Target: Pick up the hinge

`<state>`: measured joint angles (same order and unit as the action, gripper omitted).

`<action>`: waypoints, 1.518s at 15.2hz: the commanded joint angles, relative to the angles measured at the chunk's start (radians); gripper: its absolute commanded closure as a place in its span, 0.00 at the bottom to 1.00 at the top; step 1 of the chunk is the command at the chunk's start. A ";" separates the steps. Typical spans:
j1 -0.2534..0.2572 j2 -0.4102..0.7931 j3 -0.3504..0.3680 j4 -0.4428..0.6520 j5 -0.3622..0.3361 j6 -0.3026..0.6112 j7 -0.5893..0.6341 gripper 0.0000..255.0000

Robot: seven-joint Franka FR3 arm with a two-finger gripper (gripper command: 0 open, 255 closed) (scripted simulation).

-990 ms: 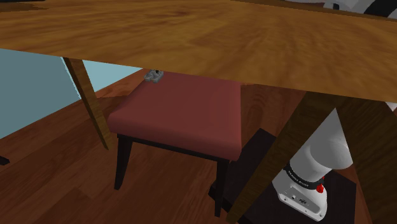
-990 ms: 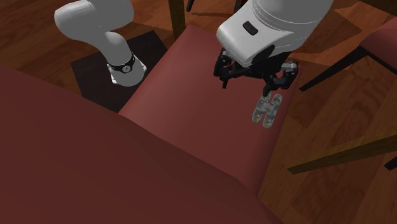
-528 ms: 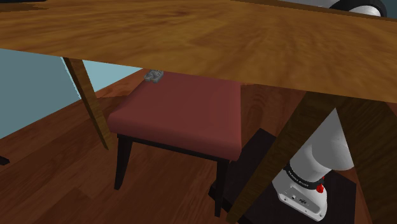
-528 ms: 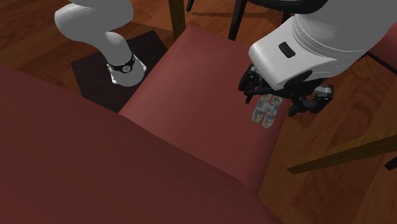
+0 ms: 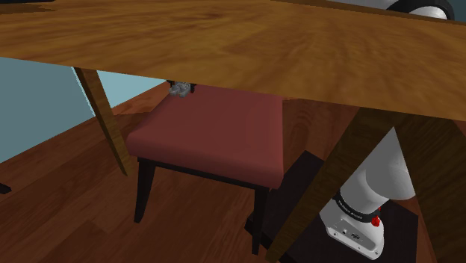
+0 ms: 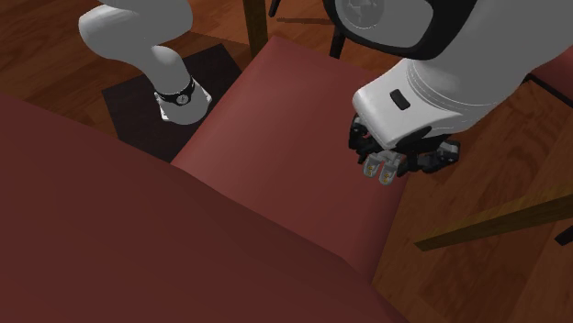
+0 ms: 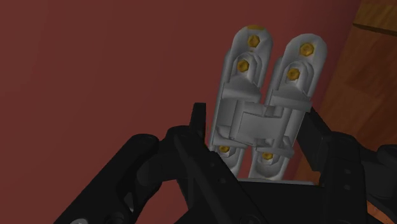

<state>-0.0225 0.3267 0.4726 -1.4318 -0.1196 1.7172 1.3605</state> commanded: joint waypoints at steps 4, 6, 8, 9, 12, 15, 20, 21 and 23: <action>-0.002 -0.003 0.000 -0.007 0.001 0.004 -0.001 1.00; -0.001 -0.004 0.000 -0.008 0.001 0.005 0.000 1.00; -0.002 -0.004 0.000 -0.009 0.002 0.005 -0.001 1.00; -0.001 0.000 0.000 -0.003 0.000 0.002 -0.001 1.00; 0.004 0.004 0.001 0.044 -0.001 -0.040 0.000 1.00; 0.010 0.011 0.002 0.095 -0.004 -0.084 0.001 1.00; 0.025 0.031 0.003 0.191 -0.013 -0.161 0.004 1.00; 0.028 0.036 0.003 0.213 -0.015 -0.178 0.004 1.00; 0.036 0.048 0.003 0.258 -0.021 -0.211 0.006 1.00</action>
<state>0.0083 0.3663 0.4756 -1.1992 -0.1364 1.5234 1.3642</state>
